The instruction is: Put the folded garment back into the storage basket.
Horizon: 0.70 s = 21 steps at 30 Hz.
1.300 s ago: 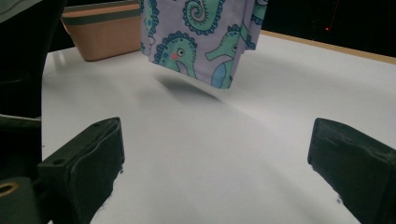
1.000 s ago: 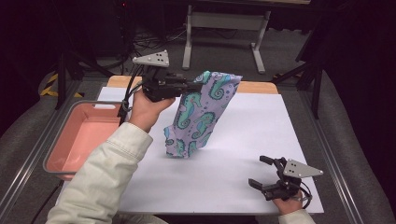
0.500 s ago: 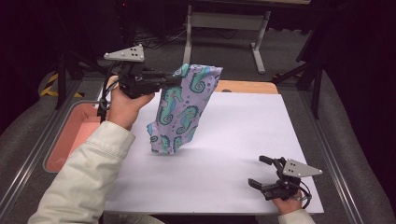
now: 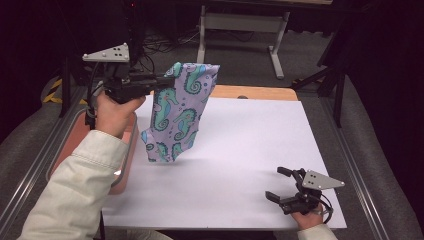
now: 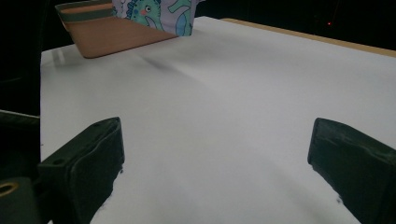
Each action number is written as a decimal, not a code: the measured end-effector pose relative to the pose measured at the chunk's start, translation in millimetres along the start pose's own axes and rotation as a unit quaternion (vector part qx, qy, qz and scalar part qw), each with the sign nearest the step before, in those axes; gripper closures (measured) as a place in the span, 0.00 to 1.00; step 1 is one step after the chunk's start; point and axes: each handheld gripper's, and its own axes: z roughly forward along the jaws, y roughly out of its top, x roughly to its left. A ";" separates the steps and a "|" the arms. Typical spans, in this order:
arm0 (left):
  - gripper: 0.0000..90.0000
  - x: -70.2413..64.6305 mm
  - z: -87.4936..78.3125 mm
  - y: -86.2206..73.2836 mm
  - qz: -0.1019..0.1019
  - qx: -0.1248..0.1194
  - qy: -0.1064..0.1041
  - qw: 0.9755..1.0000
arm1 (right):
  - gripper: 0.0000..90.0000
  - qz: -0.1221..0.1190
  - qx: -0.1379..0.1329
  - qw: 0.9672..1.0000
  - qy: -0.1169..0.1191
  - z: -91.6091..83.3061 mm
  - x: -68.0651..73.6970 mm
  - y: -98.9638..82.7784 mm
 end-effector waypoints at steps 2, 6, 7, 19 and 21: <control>0.88 0.9 -6.4 0.1 0.001 -0.003 0.005 1.000 | 0.05 0.000 0.000 1.000 0.000 0.0 0.0 0.0; 0.88 2.3 -15.6 0.0 0.001 -0.005 0.014 1.000 | 0.05 0.001 0.000 1.000 -0.001 0.0 0.1 0.0; 0.88 2.7 -21.2 -0.1 -0.001 -0.006 0.020 1.000 | 0.05 0.000 0.001 1.000 -0.001 0.1 0.1 0.0; 0.88 2.8 -53.4 -2.7 0.001 -0.015 0.050 0.999 | 0.05 0.002 0.004 1.000 -0.003 1.0 0.1 -0.2; 0.88 2.3 -58.1 -3.6 0.000 -0.016 0.054 0.998 | 0.05 0.002 0.006 1.000 -0.004 1.3 -0.2 -0.2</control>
